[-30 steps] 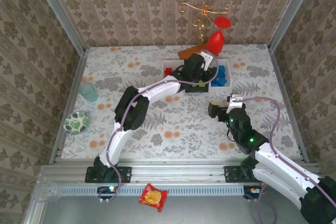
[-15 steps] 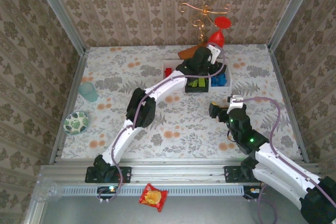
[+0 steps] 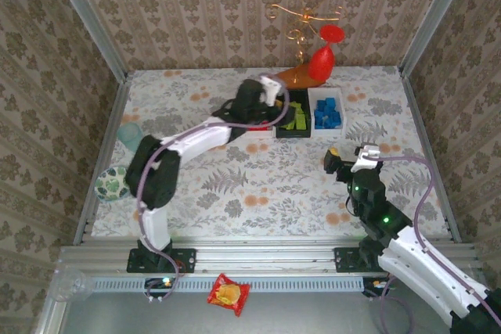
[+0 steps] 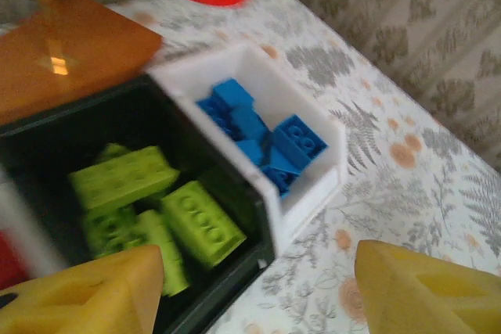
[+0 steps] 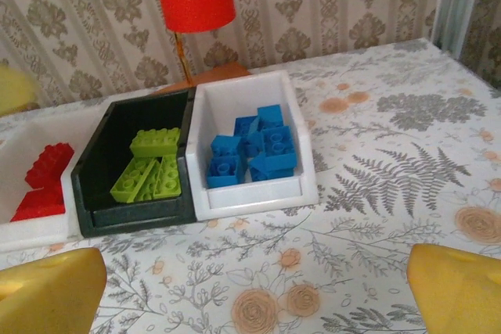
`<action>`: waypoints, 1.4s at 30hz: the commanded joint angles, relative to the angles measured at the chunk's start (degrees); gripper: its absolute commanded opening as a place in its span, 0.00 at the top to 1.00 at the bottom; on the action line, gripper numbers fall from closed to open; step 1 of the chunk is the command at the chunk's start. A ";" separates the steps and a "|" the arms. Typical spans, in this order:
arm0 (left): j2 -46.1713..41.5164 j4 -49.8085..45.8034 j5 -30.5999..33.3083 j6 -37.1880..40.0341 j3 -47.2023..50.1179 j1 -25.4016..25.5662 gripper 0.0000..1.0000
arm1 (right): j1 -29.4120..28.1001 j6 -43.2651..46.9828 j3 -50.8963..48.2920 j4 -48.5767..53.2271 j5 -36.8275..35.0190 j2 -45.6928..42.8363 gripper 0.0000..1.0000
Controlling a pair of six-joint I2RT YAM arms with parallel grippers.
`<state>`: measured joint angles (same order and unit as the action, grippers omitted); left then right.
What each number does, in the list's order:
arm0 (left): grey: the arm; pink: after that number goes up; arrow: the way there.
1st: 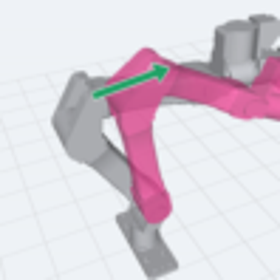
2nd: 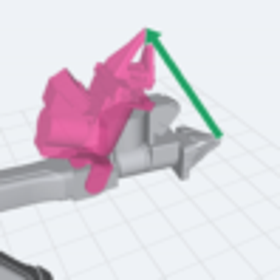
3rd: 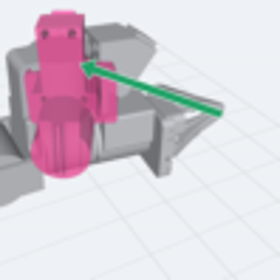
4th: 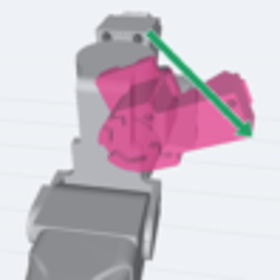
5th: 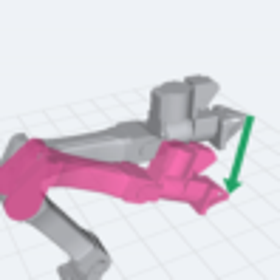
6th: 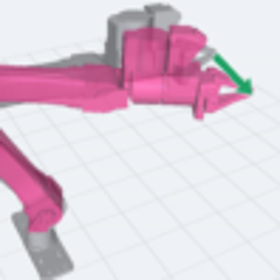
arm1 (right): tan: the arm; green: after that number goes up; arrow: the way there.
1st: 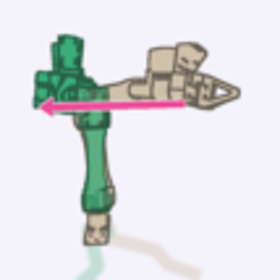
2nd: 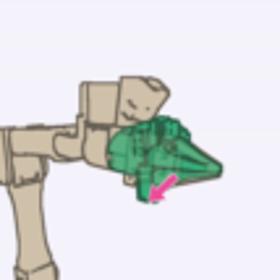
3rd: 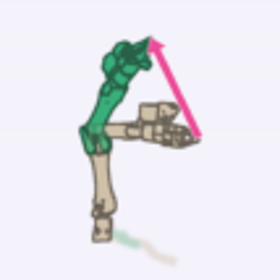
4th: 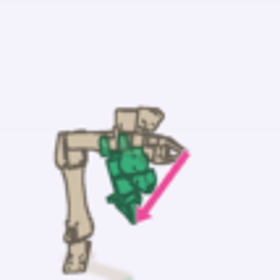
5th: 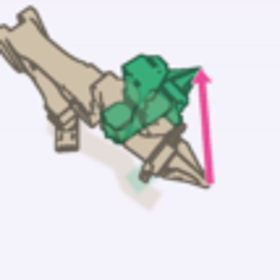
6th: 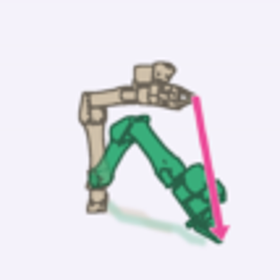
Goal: Sort the legos into containers by color
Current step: Reset both arms
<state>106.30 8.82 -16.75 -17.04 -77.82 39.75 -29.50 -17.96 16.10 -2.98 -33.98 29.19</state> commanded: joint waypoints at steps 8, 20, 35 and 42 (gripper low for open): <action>-26.96 9.70 14.81 2.10 33.27 -14.73 0.21 | 0.23 2.13 4.95 1.87 -2.19 7.50 0.00; -37.83 12.03 32.96 8.58 44.57 -26.04 0.00 | 3.69 12.06 12.70 -5.20 -11.95 19.95 0.00; -31.98 21.69 39.08 14.05 47.59 -31.79 0.00 | 22.02 13.33 10.90 -16.57 -4.08 31.70 0.00; -28.71 23.87 35.39 19.76 46.53 -32.48 0.00 | 23.60 15.68 9.51 -25.68 -0.37 41.24 0.00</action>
<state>77.45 29.45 19.70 -1.28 -30.70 8.10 -6.24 -3.60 26.61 -22.04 -36.82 68.69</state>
